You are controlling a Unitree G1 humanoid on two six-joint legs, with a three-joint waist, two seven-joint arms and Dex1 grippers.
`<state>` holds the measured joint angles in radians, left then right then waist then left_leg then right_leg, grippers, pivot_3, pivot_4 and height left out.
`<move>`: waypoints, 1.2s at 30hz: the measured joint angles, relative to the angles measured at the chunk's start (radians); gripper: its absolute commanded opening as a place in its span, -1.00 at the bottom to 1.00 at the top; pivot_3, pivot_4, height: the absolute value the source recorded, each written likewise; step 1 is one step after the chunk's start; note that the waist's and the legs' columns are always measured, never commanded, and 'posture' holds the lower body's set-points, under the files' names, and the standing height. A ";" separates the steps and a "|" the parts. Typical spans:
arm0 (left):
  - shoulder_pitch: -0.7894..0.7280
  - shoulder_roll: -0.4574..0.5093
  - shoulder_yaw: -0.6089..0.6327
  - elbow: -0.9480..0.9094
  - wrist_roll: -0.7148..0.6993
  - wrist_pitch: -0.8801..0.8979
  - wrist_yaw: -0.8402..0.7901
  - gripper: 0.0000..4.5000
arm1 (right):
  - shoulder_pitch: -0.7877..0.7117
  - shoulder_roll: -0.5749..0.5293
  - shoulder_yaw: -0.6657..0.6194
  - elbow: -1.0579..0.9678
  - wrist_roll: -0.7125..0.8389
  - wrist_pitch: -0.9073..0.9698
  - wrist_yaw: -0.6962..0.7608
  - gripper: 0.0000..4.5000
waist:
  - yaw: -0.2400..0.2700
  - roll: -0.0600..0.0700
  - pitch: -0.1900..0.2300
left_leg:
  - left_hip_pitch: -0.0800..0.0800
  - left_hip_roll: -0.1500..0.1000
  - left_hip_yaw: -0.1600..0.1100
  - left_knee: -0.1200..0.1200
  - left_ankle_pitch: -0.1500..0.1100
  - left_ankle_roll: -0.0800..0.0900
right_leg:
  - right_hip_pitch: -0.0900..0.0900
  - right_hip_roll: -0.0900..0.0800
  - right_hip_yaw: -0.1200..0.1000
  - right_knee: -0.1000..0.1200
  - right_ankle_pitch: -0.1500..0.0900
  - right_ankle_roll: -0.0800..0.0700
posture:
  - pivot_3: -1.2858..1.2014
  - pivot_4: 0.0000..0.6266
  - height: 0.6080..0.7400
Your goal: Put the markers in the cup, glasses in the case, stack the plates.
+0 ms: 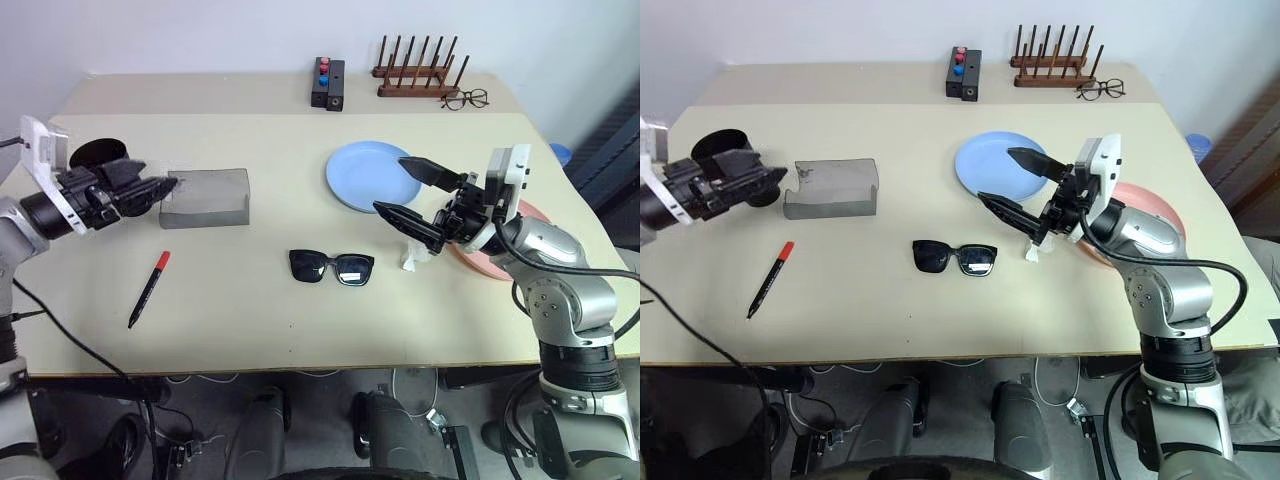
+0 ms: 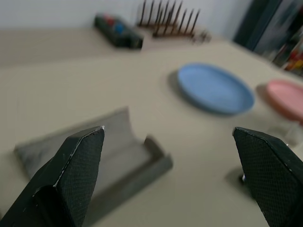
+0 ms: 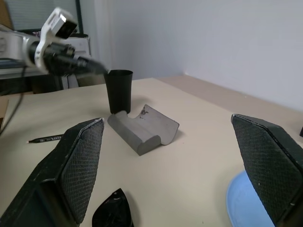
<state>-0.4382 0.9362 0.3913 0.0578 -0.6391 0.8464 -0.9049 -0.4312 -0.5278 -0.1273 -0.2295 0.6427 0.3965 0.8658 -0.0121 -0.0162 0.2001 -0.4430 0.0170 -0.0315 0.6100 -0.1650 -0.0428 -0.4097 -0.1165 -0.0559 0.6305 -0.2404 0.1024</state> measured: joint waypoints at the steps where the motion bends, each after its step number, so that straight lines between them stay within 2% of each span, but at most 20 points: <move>1: 0.000 0.003 -0.005 -0.001 0.010 0.031 0.035 0.99 | -0.001 0.000 0.001 0.003 -0.003 -0.001 0.000 0.96 | 0.002 0.000 0.000 | 0.000 0.000 0.000 0.000 0.000 0.000 | 0.000 0.000 0.000 0.000 0.000 0.000 | 0.03 -0.52 1.00; 3: -0.009 0.012 -0.008 -0.002 0.023 0.109 0.112 0.99 | -0.003 0.000 0.002 0.010 -0.010 -0.004 0.001 0.96 | 0.002 0.000 0.000 | 0.000 0.000 0.000 0.000 0.000 0.000 | 0.000 0.000 0.000 -0.001 0.000 0.000 | 0.03 -0.52 1.00; 7: -0.055 0.074 -0.012 0.000 0.020 0.408 0.243 0.99 | -0.006 0.001 0.005 0.019 -0.016 -0.010 0.003 0.96 | -0.001 0.000 0.000 | -0.001 0.000 0.000 0.000 0.000 0.000 | 0.000 0.000 0.000 -0.001 0.000 0.001 | 0.03 -0.52 1.00; 9: -0.064 0.080 -0.011 0.002 0.023 0.493 0.287 0.99 | -0.006 0.001 0.005 0.020 -0.020 -0.010 0.002 0.96 | -0.001 0.000 0.000 | 0.000 0.000 0.000 -0.001 0.000 0.000 | -0.001 0.000 0.000 0.000 0.000 0.001 | 0.03 -0.52 1.00; 15: -0.081 0.070 -0.050 0.004 0.010 0.694 0.320 0.99 | -0.006 0.007 0.008 0.019 -0.022 -0.010 0.002 0.96 | 0.001 0.000 0.000 | -0.001 0.000 0.000 -0.001 0.000 0.000 | -0.001 0.000 0.000 -0.001 0.000 0.000 | 0.03 -0.52 1.00; 18: -0.098 0.125 -0.151 0.013 0.015 0.706 0.293 0.99 | -0.006 0.011 0.013 0.019 -0.027 -0.012 0.002 0.96 | 0.001 0.000 0.000 | -0.001 0.000 0.000 -0.001 0.000 0.000 | -0.001 0.000 0.000 -0.001 0.000 0.000 | 0.03 -0.52 1.00; 21: -0.127 0.135 -0.205 0.032 0.014 0.708 0.255 0.99 | -0.004 0.018 0.017 0.019 -0.032 -0.016 -0.001 0.96 | 0.001 0.000 0.000 | -0.001 0.000 0.000 -0.001 0.000 0.000 | -0.002 0.000 0.000 -0.001 0.000 0.000 | 0.03 -0.52 1.00; 27: -0.197 0.187 -0.425 0.112 0.045 0.659 0.159 0.99 | 0.003 0.023 0.024 0.014 -0.032 -0.018 -0.004 0.96 | 0.000 0.000 0.000 | -0.002 0.000 0.001 -0.002 0.000 0.000 | -0.003 -0.001 0.001 -0.002 0.000 0.000 | 0.03 -0.52 1.00; 36: -0.324 0.198 -0.691 0.221 0.150 0.538 -0.023 0.99 | 0.009 0.020 0.024 0.007 -0.030 -0.009 -0.003 0.96 | 0.002 0.001 0.000 | -0.002 0.000 0.002 -0.002 0.000 0.000 | -0.004 -0.001 0.001 -0.002 0.000 0.000 | 0.03 -0.52 1.00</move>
<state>-0.7626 1.1345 -0.2996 0.2784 -0.4895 1.3846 -0.9276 -0.4226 -0.5080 -0.1032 -0.2227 0.6125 0.3874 0.8631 -0.0105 -0.0157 0.2003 -0.4454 0.0166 -0.0297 0.6076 -0.1653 -0.0429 -0.4133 -0.1172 -0.0549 0.6289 -0.2406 0.1022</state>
